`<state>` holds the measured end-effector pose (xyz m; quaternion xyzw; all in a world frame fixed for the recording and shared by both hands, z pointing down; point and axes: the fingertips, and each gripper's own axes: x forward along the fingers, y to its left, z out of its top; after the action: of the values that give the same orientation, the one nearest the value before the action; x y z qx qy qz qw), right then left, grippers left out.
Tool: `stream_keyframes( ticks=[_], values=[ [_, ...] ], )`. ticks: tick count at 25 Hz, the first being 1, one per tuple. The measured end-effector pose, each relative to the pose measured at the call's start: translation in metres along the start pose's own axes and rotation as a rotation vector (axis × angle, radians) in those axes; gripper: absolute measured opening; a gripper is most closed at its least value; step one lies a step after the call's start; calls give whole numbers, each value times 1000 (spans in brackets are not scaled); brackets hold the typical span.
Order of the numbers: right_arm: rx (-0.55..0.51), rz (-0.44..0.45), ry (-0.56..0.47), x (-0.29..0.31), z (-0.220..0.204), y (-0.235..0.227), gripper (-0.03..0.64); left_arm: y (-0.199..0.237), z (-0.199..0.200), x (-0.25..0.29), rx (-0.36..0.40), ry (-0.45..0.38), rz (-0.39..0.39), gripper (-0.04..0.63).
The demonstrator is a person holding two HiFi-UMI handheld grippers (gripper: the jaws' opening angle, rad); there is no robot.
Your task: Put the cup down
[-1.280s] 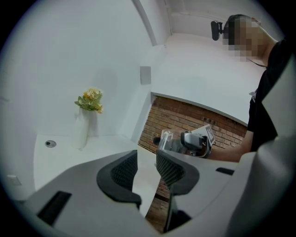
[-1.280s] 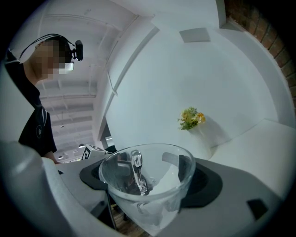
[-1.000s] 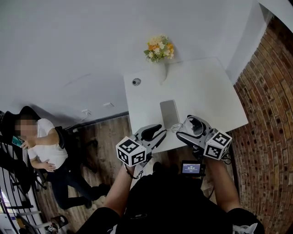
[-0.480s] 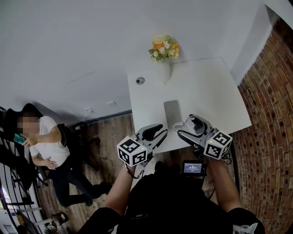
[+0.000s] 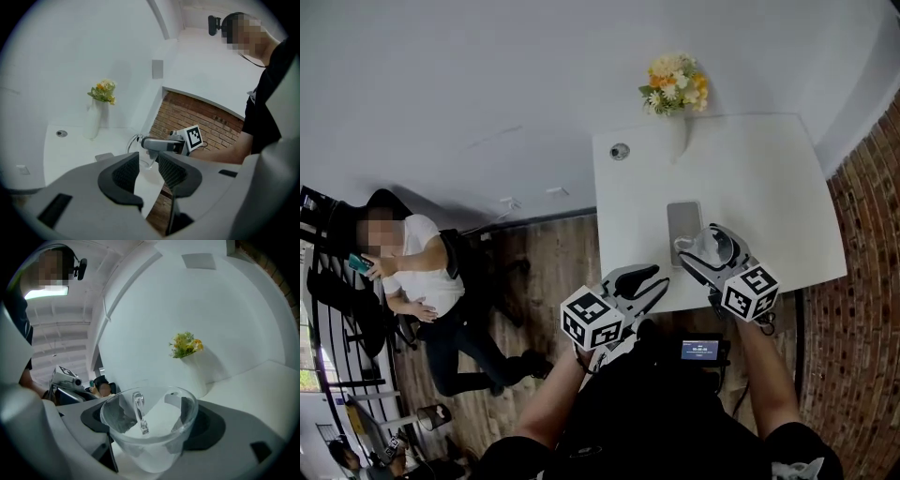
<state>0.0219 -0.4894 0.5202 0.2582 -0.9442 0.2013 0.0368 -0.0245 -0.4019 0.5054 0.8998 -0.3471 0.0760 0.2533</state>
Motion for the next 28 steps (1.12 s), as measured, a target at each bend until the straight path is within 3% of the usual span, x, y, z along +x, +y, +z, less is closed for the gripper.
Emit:
stream_keyframes(
  ticks=[12, 21, 28],
  values=[
    [-123, -43, 136, 65, -80, -41, 440, 22, -28, -8, -94, 49, 90, 121],
    [-109, -44, 127, 81, -86, -51, 440, 30, -32, -13, -113, 56, 114, 121],
    [-243, -45, 123, 77, -93, -36, 440, 34, -29, -13, -112, 60, 112, 121]
  ],
)
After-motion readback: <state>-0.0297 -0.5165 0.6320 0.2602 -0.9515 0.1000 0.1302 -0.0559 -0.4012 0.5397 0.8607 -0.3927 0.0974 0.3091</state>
